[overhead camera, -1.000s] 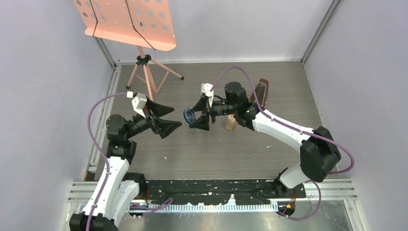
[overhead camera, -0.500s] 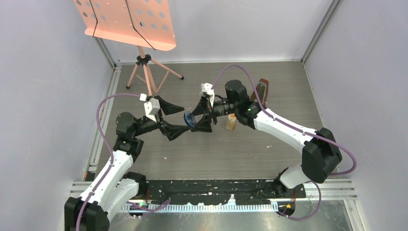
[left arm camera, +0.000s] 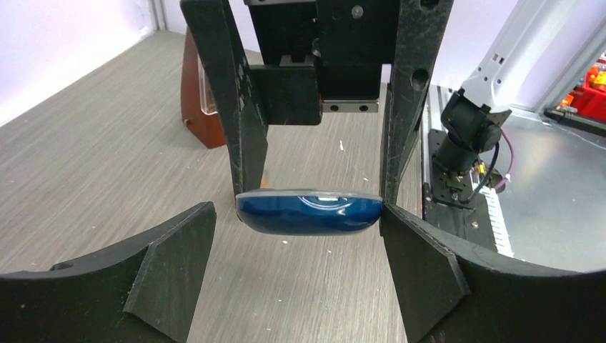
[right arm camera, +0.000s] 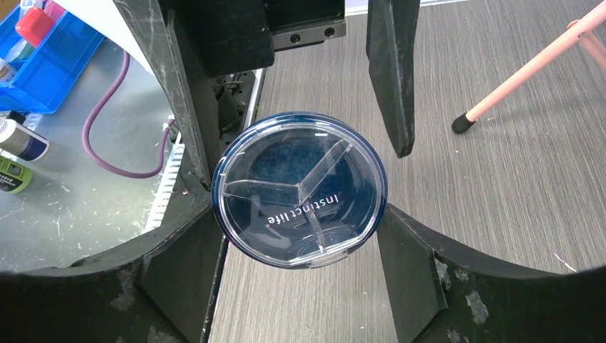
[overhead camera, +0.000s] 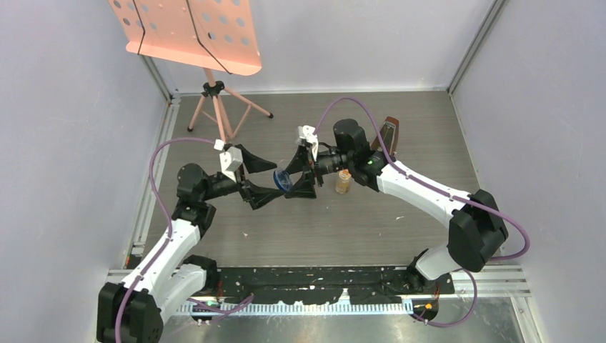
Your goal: Sort the pills into containers
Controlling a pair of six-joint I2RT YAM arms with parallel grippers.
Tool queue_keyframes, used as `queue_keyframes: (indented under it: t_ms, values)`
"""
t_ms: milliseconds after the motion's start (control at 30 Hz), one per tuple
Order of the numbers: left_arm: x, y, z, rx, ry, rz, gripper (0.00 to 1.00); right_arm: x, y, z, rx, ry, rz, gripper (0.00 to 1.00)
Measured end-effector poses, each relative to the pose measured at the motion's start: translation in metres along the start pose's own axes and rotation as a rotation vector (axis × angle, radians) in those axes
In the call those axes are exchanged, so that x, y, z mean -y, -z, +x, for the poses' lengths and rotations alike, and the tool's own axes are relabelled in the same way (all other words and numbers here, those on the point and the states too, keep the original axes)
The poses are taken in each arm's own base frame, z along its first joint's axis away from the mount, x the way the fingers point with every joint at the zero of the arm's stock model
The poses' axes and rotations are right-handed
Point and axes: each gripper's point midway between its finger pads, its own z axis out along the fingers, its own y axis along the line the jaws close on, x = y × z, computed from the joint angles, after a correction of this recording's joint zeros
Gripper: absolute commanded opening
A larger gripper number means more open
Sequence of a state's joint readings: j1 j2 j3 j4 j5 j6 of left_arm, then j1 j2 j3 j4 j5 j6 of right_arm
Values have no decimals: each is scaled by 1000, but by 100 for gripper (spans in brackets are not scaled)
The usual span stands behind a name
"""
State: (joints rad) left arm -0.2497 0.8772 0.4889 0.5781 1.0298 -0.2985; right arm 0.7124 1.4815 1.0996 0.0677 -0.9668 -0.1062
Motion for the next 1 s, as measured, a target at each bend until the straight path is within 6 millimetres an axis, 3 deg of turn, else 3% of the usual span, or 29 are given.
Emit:
queue_keyframes:
  t_ms: [267, 667, 833, 1000]
  values:
    - [1, -2, 13, -36, 27, 36, 83, 0, 0, 2, -13, -1, 1, 67]
    - [-2, -4, 15, -33, 33, 36, 87, 5, -4, 8, -37, -15, 0, 68]
    - [-3, -4, 19, -41, 53, 41, 66, 8, -8, 14, -54, -24, 3, 68]
    - [-5, -4, 25, -56, 64, 43, 81, 12, -8, 20, -68, -35, 18, 68]
